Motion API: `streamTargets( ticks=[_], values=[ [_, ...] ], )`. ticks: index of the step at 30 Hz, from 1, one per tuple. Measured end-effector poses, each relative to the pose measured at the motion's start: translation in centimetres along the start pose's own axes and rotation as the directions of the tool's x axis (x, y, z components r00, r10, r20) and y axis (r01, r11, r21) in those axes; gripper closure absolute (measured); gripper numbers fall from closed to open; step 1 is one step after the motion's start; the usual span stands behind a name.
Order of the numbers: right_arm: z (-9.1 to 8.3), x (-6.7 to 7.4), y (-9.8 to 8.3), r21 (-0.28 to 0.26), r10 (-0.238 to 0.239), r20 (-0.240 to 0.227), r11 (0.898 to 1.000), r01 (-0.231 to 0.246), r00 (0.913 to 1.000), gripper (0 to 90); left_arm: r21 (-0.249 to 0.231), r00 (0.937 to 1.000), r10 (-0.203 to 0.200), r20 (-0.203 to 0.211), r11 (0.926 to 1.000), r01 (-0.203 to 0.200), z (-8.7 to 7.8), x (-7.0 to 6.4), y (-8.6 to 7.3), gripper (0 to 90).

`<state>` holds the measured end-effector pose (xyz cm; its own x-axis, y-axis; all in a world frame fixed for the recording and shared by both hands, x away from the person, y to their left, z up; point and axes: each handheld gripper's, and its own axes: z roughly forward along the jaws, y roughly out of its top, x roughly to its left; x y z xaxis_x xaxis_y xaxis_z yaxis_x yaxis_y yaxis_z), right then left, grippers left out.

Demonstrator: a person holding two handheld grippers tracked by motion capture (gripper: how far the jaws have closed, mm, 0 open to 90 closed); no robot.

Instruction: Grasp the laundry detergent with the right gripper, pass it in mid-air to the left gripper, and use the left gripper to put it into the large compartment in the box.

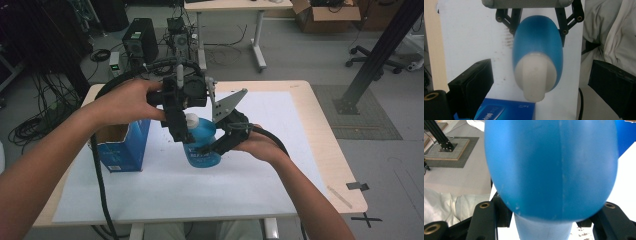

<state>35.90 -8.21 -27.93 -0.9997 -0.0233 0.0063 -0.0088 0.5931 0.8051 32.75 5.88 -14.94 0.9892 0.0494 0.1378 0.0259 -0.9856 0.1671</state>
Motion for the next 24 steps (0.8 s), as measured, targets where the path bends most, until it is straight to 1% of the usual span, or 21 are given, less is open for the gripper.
streamTargets(
  ticks=[7, 8, 15, 18, 20, 24],
  values=[
    [0.0, 0.0, 0.0, 0.002, 0.004, 0.001, 1.0, -0.004, 1.0, 43.9, 0.001, 0.9999, 0.0, 0.013, 1.0, 0.0, 1.0, 0.1, 0.1, 6.3],
    [0.1, 0.0, 0.0, 0.003, 0.004, 0.002, 1.0, -0.004, 1.0, 43.8, 0.002, 0.9999, 0.003, 0.017, 1.0, -0.003, 1.4, 0.2, 0.1, 6.3],
    [0.2, 0.0, 0.0, 0.004, 0.009, 0.0, 1.0, -0.009, 1.0, 43.8, 0.006, 0.9994, -0.005, 0.033, 1.0, 0.005, 2.7, 0.4, 0.1, 6.3],
    [0.2, -0.1, 0.0, -0.001, -0.002, 0.002, 1.0, 0.002, 1.0, 43.8, 0.004, 0.9992, -0.009, 0.039, 1.0, 0.009, 3.2, 0.5, 0.0, 6.6],
    [0.2, -0.1, 0.0, 0.0, -0.002, 0.001, 1.0, 0.002, 1.0, 43.8, 0.009, 0.9991, -0.009, 0.041, 0.9999, 0.008, 3.4, 0.5, 0.0, 6.7],
    [0.4, -0.2, -0.1, 0.0, -0.003, -0.001, 1.0, 0.003, 1.0, 43.8, 0.004, 0.9989, -0.003, 0.047, 1.0, 0.003, 3.8, 0.6, 0.0, 8.0]
  ],
)
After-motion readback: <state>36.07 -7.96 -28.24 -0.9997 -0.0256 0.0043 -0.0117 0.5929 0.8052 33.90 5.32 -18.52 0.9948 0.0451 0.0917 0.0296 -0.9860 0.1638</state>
